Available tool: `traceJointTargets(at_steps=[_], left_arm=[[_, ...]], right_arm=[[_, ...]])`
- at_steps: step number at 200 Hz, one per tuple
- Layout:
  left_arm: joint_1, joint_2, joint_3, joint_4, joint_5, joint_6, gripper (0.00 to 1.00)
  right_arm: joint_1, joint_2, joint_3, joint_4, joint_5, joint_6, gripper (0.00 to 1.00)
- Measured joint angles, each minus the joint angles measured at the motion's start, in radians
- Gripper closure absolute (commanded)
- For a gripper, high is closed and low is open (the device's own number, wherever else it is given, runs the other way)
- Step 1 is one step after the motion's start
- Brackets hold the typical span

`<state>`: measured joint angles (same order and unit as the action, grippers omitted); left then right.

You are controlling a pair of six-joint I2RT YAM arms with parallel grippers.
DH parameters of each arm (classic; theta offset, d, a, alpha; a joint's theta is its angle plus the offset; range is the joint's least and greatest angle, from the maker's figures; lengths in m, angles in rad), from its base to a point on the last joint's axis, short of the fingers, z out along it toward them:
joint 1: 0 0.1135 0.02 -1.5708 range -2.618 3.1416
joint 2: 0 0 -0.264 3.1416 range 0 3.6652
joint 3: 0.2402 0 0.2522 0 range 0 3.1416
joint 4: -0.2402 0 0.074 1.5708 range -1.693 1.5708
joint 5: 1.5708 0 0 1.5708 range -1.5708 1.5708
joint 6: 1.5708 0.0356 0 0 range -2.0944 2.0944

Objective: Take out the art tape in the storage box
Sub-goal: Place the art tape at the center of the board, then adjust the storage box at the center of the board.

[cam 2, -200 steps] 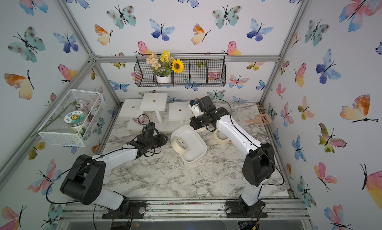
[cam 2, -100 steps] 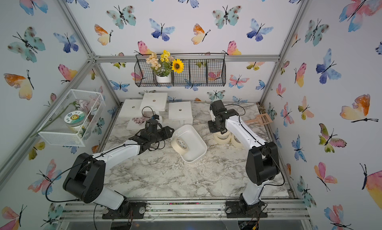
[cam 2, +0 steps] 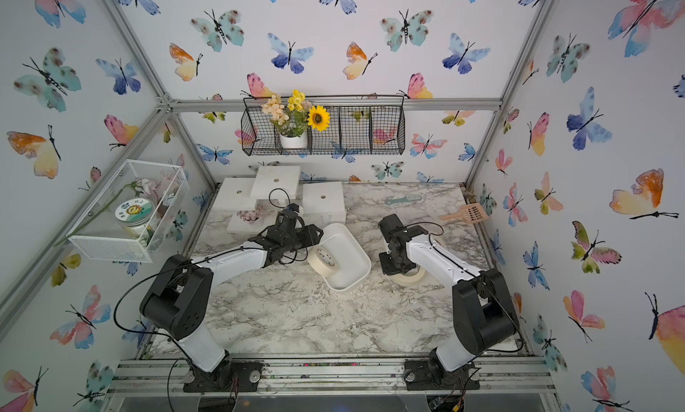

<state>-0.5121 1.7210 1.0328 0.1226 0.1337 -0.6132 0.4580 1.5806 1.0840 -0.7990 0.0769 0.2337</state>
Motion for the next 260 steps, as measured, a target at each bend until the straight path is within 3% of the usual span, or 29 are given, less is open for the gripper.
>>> traceJointTargets(at_steps=[26,51,67,81,165,229,260], left_arm=[[-0.007,0.018,0.019,0.001,0.000,0.002,0.41],[-0.012,0.029,0.023,0.008,0.000,0.006,0.39],[-0.014,0.039,0.023,0.009,0.000,0.010,0.39],[-0.014,0.049,0.023,0.009,0.000,0.015,0.39],[-0.031,0.049,0.083,-0.093,-0.107,0.187,0.26],[-0.030,0.114,0.218,-0.188,-0.189,0.326,0.29],[-0.016,0.180,0.223,-0.179,-0.190,0.343,0.38]], right_arm=[[0.000,0.019,-0.039,0.047,-0.006,0.011,0.98],[0.000,0.021,-0.058,0.090,-0.014,0.016,0.68],[0.000,0.020,-0.060,0.108,-0.019,0.016,0.56],[0.000,0.016,-0.060,0.116,-0.019,0.019,0.52],[0.000,-0.126,0.084,0.084,-0.084,0.008,0.50],[0.000,-0.111,0.085,0.072,-0.117,0.001,0.50],[0.000,-0.114,0.085,0.069,-0.163,-0.022,0.50]])
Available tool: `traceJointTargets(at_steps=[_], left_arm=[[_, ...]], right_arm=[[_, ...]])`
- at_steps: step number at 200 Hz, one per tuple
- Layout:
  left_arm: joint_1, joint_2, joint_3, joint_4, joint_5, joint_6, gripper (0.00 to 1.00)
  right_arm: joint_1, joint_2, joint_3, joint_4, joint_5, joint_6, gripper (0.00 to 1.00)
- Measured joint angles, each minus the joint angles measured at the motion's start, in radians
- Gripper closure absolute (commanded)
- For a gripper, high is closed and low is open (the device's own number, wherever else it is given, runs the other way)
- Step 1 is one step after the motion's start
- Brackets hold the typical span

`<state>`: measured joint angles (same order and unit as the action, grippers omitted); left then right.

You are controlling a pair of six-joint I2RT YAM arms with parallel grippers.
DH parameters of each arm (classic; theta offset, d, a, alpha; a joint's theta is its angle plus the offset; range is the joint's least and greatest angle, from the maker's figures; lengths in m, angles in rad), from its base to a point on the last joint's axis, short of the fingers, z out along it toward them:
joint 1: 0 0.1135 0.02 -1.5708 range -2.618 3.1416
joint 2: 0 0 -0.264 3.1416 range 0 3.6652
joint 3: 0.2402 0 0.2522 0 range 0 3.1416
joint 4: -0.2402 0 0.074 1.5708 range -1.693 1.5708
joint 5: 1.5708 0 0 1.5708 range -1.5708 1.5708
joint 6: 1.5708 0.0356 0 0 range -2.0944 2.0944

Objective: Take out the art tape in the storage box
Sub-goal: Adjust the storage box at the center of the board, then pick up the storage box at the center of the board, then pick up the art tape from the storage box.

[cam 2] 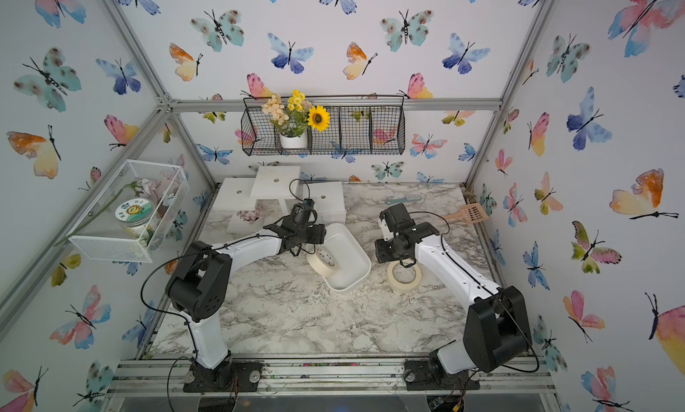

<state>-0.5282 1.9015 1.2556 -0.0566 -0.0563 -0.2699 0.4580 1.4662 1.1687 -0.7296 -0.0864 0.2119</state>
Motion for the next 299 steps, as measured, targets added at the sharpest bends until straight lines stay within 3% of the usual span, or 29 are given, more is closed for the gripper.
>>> traceJointTargets(at_steps=[45,105,171,181,200,227,264,299], left_arm=[[0.010,0.007,0.009,0.013,0.032,-0.001,0.77],[0.011,-0.066,-0.087,0.044,0.042,-0.018,0.86],[0.014,-0.226,-0.212,-0.101,0.058,-0.041,0.84],[0.013,-0.237,-0.209,-0.120,0.061,-0.043,0.78],[0.005,-0.250,-0.208,-0.138,0.061,-0.048,0.52],[0.002,-0.251,-0.207,-0.142,0.062,-0.060,0.37],[0.001,-0.235,-0.204,-0.122,0.061,-0.071,0.36],[0.001,-0.174,-0.204,-0.075,0.061,-0.079,0.44]], right_arm=[[0.046,-0.020,0.021,-0.002,-0.113,-0.030,0.51],[0.171,0.023,0.026,0.084,-0.356,-0.021,0.51],[0.171,0.163,0.035,0.215,-0.437,-0.031,0.44],[0.172,0.185,0.053,0.214,-0.432,-0.042,0.43],[0.177,0.208,0.088,0.212,-0.403,-0.065,0.34],[0.182,0.209,0.127,0.200,-0.360,-0.103,0.24],[0.219,0.214,0.135,0.186,-0.317,-0.158,0.17],[0.258,0.247,0.135,0.187,-0.284,-0.208,0.13]])
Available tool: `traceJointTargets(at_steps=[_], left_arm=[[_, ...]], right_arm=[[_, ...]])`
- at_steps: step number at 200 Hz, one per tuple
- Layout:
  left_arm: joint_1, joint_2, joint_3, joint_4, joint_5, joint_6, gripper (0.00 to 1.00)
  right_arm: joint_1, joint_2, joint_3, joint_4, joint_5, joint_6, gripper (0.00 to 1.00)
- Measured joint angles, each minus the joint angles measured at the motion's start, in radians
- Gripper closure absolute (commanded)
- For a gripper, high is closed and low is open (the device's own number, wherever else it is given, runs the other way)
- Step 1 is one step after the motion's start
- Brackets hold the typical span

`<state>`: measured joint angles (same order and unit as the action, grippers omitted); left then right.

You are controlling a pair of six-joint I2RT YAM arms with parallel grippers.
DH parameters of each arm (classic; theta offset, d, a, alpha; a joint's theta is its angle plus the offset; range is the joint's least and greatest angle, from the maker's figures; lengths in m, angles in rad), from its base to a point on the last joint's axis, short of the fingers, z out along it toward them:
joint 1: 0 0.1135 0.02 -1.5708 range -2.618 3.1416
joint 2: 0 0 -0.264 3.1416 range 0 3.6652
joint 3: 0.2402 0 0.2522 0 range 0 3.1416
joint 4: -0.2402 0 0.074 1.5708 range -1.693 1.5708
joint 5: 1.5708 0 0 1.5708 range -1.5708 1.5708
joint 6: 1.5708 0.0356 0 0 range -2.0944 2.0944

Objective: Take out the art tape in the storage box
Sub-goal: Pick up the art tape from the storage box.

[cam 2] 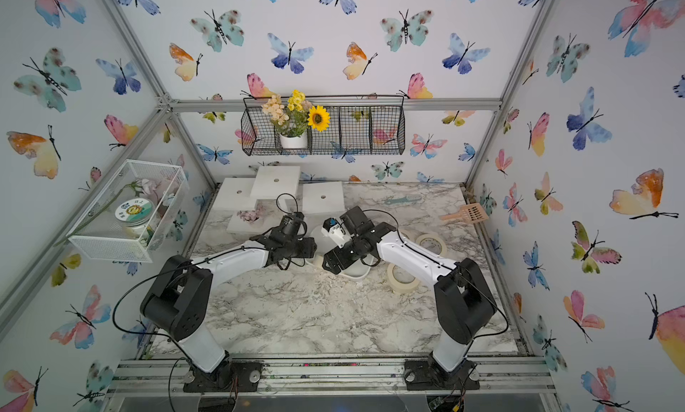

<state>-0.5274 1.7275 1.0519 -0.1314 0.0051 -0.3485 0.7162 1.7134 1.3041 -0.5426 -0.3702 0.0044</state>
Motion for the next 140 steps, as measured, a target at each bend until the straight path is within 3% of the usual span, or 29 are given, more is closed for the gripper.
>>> traceJointTargets(at_steps=[29,51,105,140], left_arm=[[0.000,0.046,-0.001,0.032,0.002,-0.016,0.66],[0.000,0.050,-0.002,0.047,0.003,-0.022,0.79],[0.000,0.047,-0.001,0.051,0.004,-0.019,0.84],[0.000,0.046,0.006,0.038,0.009,-0.016,0.86]], right_arm=[[0.007,0.056,0.000,0.020,0.006,-0.029,0.14],[0.007,0.105,0.000,0.042,0.005,-0.043,0.20],[0.009,0.118,0.000,0.092,-0.042,-0.057,0.71],[0.007,0.118,0.000,0.085,-0.056,-0.051,0.84]])
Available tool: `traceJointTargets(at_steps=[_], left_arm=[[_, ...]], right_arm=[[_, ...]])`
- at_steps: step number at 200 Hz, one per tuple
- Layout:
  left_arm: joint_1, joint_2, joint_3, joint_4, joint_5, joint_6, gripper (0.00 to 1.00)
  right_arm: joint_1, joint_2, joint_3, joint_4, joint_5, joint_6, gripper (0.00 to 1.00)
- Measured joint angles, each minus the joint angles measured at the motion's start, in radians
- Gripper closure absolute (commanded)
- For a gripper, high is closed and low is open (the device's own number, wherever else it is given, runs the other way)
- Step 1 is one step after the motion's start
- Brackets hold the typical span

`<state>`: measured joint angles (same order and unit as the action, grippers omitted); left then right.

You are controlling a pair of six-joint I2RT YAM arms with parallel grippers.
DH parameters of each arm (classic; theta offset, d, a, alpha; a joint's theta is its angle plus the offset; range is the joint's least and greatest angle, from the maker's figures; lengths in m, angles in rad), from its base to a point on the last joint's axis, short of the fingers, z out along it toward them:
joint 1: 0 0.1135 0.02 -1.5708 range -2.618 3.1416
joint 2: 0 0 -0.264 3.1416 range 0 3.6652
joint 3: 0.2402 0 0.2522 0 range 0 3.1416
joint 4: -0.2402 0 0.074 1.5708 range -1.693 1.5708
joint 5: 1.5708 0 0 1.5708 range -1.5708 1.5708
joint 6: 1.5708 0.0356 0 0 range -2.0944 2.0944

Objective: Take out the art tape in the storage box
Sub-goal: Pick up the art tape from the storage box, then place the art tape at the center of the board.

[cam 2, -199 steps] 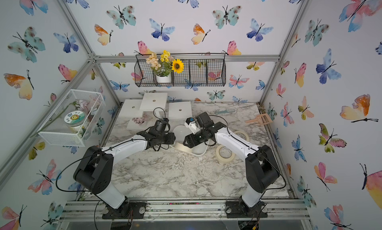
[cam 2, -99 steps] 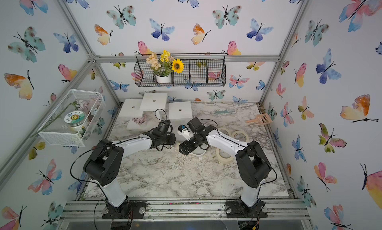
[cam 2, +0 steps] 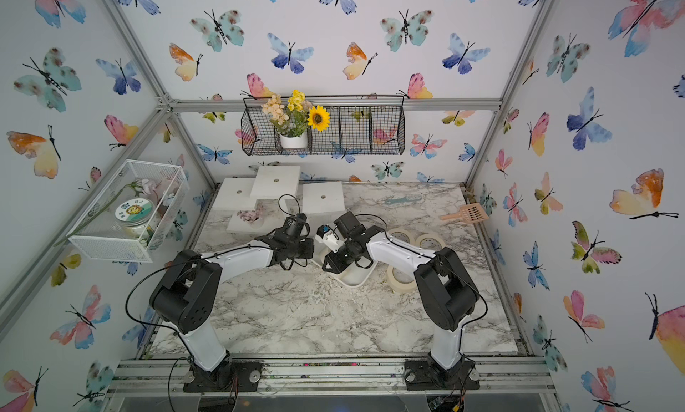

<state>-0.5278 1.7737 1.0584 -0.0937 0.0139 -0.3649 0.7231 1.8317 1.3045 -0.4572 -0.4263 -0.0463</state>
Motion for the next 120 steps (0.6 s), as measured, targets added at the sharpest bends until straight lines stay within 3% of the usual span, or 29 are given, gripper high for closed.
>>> traceJointTargets(at_steps=[25,89,120], left_arm=[[0.000,0.000,0.006,-0.014,0.000,0.001,0.87],[0.000,-0.008,0.012,-0.041,0.000,0.001,0.88],[0.000,-0.021,0.012,-0.058,-0.001,-0.003,0.88]], right_arm=[[-0.002,-0.006,0.011,-0.022,-0.008,0.002,0.99],[-0.002,-0.215,0.136,-0.124,-0.015,0.065,0.99],[-0.004,-0.336,0.189,-0.202,0.102,0.099,0.99]])
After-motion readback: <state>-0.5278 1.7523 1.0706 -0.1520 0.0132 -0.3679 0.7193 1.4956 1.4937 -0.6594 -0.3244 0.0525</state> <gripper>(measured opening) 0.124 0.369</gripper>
